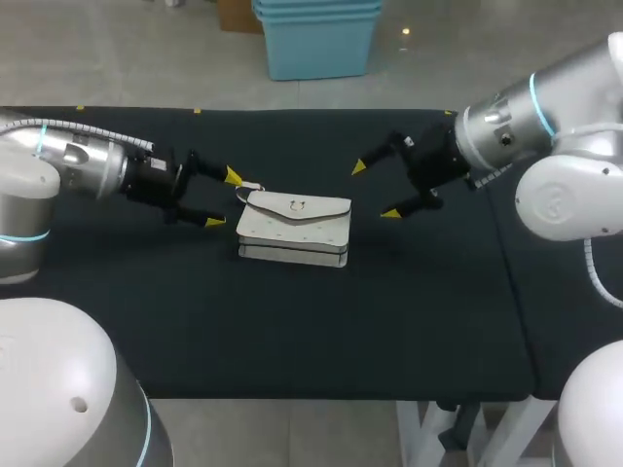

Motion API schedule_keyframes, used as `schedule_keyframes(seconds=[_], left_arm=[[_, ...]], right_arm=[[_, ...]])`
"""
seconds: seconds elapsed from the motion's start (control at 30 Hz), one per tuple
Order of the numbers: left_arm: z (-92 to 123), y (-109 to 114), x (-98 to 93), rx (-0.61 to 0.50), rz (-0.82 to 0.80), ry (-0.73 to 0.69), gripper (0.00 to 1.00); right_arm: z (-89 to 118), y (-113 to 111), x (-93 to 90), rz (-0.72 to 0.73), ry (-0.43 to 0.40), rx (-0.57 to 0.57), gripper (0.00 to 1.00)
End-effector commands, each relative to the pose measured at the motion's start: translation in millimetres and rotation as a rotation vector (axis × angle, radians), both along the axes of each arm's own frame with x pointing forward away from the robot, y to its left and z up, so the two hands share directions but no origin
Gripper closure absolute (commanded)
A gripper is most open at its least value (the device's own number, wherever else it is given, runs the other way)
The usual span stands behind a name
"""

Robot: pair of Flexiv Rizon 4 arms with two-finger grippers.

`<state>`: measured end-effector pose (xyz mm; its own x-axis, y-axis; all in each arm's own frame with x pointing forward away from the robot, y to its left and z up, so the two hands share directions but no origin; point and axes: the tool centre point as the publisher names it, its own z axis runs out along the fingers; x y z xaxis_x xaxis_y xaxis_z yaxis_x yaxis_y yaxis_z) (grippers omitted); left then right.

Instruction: Pick up the bag, open it, inspect its contents, close it, and place it on the opposite side

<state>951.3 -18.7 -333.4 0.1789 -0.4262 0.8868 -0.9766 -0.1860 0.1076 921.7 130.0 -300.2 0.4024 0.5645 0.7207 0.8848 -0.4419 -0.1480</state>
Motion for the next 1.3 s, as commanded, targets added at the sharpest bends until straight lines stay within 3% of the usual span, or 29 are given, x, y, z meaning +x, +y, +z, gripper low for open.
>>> schedule_keyframes(seconds=[0.03,0.13,0.17,0.23,0.3,0.4,0.47,0.7,0.87,1.0,1.13,1.3], left_arm=[[-6,-2,14.6,-0.024,-0.045,0.031,0.00],[-8,-4,17.5,-0.045,-0.066,0.042,0.01],[-9,-5,18.1,-0.052,-0.075,0.037,0.07],[-10,-7,19.8,-0.071,-0.087,0.037,0.09],[-11,-11,21.3,-0.091,-0.104,0.039,0.22],[-14,-17,21.7,-0.095,-0.130,0.043,0.33],[-16,-20,22.0,-0.108,-0.147,0.054,0.31],[-25,-29,26.2,-0.130,-0.163,0.061,0.36],[-26,-31,28.5,-0.138,-0.168,0.061,0.41],[-26,-32,28.8,-0.132,-0.175,0.061,0.40],[-26,-34,30.3,-0.130,-0.178,0.063,0.41],[-29,-36,31.9,-0.140,-0.183,0.065,0.41]], right_arm=[[-12,12,16.3,0.058,0.037,0.063,0.00],[-17,20,19.9,0.084,0.053,0.096,0.00],[-19,22,20.8,0.092,0.055,0.105,0.00],[-22,26,22.3,0.106,0.059,0.112,0.01],[-25,29,22.9,0.113,0.066,0.124,0.02],[-32,33,23.0,0.125,0.085,0.150,0.06],[-36,34,22.0,0.125,0.095,0.160,0.09],[-44,38,20.2,0.143,0.109,0.183,0.39],[-54,39,19.0,0.154,0.115,0.170,0.36],[-59,33,21.0,0.159,0.102,0.173,0.27],[-54,27,24.1,0.164,0.079,0.195,0.30],[-59,38,21.6,0.213,0.048,0.247,0.36]])
